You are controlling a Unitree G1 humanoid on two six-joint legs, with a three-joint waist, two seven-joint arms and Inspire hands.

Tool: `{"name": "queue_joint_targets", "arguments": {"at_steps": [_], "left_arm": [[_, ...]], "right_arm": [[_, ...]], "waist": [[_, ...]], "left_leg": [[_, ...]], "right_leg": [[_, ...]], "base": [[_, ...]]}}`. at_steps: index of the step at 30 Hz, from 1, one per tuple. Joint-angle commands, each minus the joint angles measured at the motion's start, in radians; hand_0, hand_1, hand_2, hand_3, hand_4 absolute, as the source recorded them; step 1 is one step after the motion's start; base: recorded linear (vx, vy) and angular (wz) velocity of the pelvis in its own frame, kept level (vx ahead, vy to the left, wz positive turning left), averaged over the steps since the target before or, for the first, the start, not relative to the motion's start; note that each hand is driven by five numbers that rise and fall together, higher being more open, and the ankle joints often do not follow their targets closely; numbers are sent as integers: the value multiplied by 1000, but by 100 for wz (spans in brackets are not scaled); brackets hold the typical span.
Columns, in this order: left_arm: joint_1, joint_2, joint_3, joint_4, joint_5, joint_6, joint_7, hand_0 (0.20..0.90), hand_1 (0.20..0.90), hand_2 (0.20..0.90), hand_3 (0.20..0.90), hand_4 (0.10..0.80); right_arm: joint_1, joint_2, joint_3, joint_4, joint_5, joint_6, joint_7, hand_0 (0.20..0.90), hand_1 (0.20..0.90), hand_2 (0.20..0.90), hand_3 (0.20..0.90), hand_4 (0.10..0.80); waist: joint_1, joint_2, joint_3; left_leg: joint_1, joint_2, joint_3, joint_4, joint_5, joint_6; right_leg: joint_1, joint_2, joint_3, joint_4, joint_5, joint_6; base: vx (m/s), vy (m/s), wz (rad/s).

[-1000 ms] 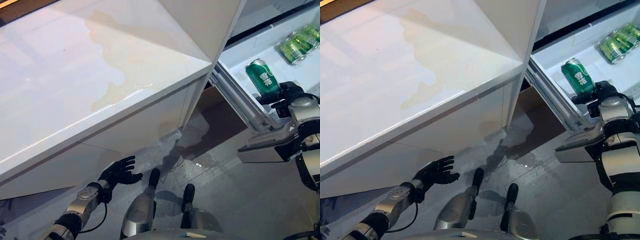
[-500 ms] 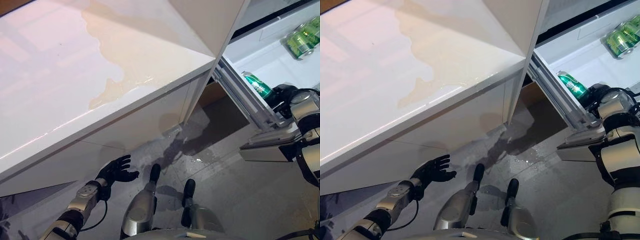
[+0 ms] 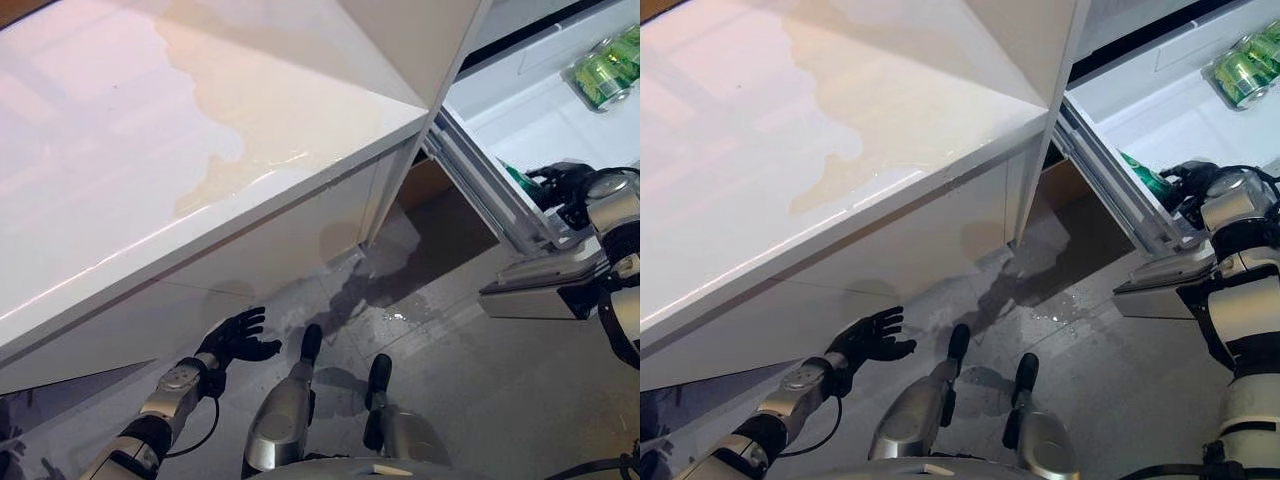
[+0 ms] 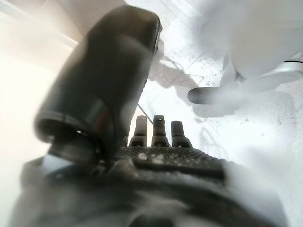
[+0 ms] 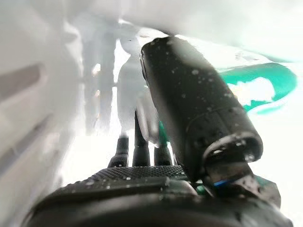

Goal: Put drinks into fridge and close the fridge

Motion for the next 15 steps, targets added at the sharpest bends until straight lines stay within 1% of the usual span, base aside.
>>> {"name": "queue_joint_targets", "arguments": {"at_steps": [1, 4, 5, 7, 9, 11, 12, 13, 15], "left_arm": [[68, 4, 36, -16, 36, -27, 11, 900, 900, 900, 900, 800], [96, -6, 60, 12, 52, -30, 15, 900, 900, 900, 900, 800], [99, -8, 65, 25, 56, -33, 14, 900, 900, 900, 900, 800], [108, -16, 77, 62, 71, -36, 9, 900, 900, 900, 900, 800], [112, -21, 78, 80, 74, -37, 7, 900, 900, 900, 900, 800], [120, -37, 82, 124, 77, -48, 0, 900, 900, 900, 900, 800], [122, -43, 84, 132, 77, -48, -2, 900, 900, 900, 900, 800], [124, -50, 80, 146, 78, -47, -2, 900, 900, 900, 900, 800], [124, -67, 72, 162, 83, -44, 2, 900, 900, 900, 900, 800]], "right_arm": [[-43, -116, 32, -242, 197, -116, -140, 900, 900, 900, 900, 800], [31, -148, -93, -378, 376, -176, -252, 900, 900, 900, 900, 800], [57, -152, -130, -400, 410, -189, -269, 900, 900, 900, 900, 800], [145, -158, -256, -450, 517, -244, -328, 900, 900, 900, 900, 800], [189, -154, -323, -476, 581, -287, -381, 900, 900, 900, 900, 800], [284, -130, -468, -509, 683, -380, -468, 900, 900, 900, 900, 800], [308, -118, -506, -519, 701, -402, -491, 900, 900, 900, 900, 800], [359, -90, -573, -538, 724, -453, -543, 900, 900, 900, 900, 800], [417, -46, -645, -544, 744, -531, -641, 900, 900, 900, 900, 800]], "waist": [[-20, -68, -84], [-45, -86, -116], [-52, -89, -124], [-69, -97, -149], [-78, -99, -164], [-99, -98, -200], [-106, -95, -210], [-112, -94, -226], [-119, -91, -248]], "left_leg": [[-6, -41, 36, 103, -134, 35], [20, -40, 51, 93, -144, 38], [26, -40, 54, 92, -147, 39], [48, -41, 66, 87, -157, 43], [61, -41, 74, 82, -162, 45], [84, -44, 90, 77, -176, 50], [89, -44, 94, 76, -180, 51], [98, -46, 102, 75, -186, 54], [111, -49, 111, 76, -196, 58]], "right_leg": [[-73, 12, 18, 163, -59, -36], [-57, 13, 35, 159, -59, -29], [-53, 14, 39, 157, -59, -27], [-37, 14, 54, 151, -58, -22], [-28, 14, 63, 145, -57, -18], [-11, 15, 85, 132, -55, -10], [-8, 14, 90, 130, -54, -7], [-3, 13, 99, 126, -52, -2], [7, 10, 111, 118, -49, 3]], "base": [[23, 79, -5], [41, 58, -6], [51, 55, -15], [51, 69, -20], [44, 72, -11], [62, 95, -26], [62, 92, -34], [55, 80, -28], [47, 68, -23]]}}
